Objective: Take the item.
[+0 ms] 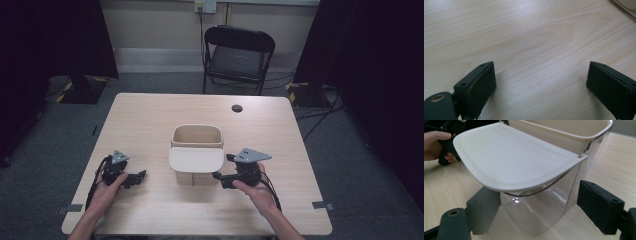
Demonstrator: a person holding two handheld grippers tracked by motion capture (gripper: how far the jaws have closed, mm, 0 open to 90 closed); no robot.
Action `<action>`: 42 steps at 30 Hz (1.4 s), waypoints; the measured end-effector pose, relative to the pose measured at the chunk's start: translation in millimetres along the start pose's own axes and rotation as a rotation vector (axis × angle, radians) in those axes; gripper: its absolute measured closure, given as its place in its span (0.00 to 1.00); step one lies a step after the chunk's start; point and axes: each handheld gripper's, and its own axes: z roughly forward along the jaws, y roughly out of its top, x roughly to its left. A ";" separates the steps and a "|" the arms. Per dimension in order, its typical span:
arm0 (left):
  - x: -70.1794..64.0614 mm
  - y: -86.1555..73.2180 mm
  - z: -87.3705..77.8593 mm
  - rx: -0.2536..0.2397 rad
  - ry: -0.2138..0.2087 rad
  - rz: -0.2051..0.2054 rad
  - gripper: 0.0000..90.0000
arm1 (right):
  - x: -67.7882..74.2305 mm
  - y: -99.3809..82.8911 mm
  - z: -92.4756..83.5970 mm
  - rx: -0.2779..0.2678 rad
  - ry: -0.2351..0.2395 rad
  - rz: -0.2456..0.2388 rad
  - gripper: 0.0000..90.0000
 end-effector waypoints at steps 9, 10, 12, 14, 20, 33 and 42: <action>0.0 0.0 0.1 0.000 -0.001 -0.001 0.09 | 2.7 1.1 0.4 -0.009 0.009 -0.016 0.20; 0.0 0.0 0.1 0.000 -0.001 0.000 0.09 | 3.5 1.6 0.3 -0.008 0.009 -0.020 0.20; 0.0 0.0 0.0 0.000 -0.001 0.000 0.09 | 4.0 1.9 0.6 -0.013 0.013 -0.025 0.19; 0.0 0.0 0.1 0.000 -0.001 0.000 0.09 | 4.2 2.2 0.2 -0.013 0.011 -0.024 0.20; -0.1 0.0 0.1 0.000 -0.001 -0.001 0.09 | 5.3 3.3 -0.6 -0.019 0.014 -0.030 0.19; 0.0 0.0 0.0 0.000 0.000 0.000 0.09 | 7.1 5.9 -1.9 -0.030 0.007 -0.045 0.18; 0.0 0.0 0.1 0.000 0.000 0.000 0.09 | 8.1 6.7 -1.6 -0.030 0.011 -0.046 0.20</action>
